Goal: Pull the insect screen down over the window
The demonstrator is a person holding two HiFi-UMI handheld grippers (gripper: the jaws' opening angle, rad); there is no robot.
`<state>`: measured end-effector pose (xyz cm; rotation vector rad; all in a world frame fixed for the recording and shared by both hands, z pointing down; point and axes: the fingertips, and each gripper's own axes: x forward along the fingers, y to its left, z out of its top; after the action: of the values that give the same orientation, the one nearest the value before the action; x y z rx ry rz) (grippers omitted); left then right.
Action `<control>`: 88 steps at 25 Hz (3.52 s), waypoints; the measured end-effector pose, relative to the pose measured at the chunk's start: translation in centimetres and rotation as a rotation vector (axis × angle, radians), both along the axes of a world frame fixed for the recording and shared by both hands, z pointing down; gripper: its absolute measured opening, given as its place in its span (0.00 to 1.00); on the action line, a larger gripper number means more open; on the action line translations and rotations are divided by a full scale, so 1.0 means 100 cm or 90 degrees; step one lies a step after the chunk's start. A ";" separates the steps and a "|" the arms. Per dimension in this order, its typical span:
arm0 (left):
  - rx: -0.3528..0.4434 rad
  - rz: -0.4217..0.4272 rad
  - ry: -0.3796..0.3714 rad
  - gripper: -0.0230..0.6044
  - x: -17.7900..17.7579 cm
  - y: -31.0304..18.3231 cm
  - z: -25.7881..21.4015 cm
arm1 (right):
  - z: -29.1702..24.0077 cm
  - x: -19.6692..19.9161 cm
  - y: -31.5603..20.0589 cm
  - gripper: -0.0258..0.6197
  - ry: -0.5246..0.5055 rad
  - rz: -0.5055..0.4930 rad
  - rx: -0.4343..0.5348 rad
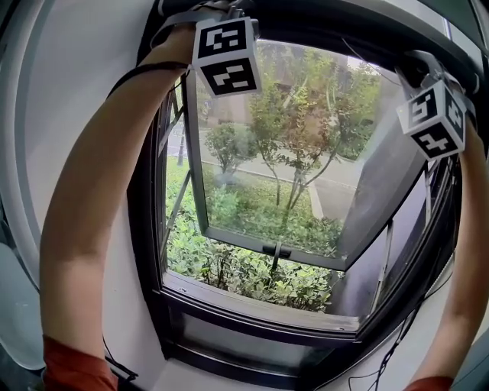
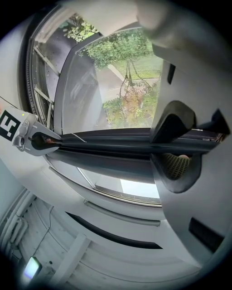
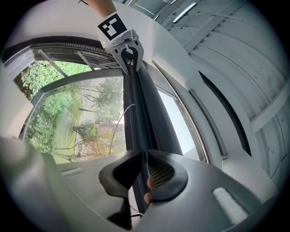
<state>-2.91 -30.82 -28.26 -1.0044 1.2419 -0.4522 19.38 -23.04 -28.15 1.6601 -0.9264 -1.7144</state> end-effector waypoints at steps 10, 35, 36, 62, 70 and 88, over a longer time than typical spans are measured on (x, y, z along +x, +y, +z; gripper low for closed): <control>-0.021 -0.009 -0.011 0.13 0.005 -0.008 -0.003 | -0.003 0.005 -0.008 0.12 0.006 0.029 -0.023; -0.147 -0.081 -0.091 0.10 0.005 -0.008 -0.007 | -0.005 0.002 -0.011 0.11 0.043 0.059 -0.079; -0.145 -0.080 -0.091 0.10 0.005 -0.007 -0.007 | -0.004 0.002 -0.012 0.11 0.042 0.060 -0.082; -0.145 -0.028 -0.076 0.08 0.006 -0.010 0.021 | 0.026 0.010 -0.018 0.09 0.036 0.062 -0.122; -0.146 -0.022 -0.080 0.08 0.005 -0.008 0.043 | 0.046 0.007 -0.014 0.09 0.047 0.049 -0.126; -0.158 -0.013 -0.081 0.08 0.004 -0.007 0.098 | 0.102 0.010 -0.013 0.09 0.073 0.039 -0.148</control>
<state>-2.49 -31.47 -18.42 -1.1537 1.1006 -0.6882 20.35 -24.34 -17.94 1.4115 -0.9698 -1.5782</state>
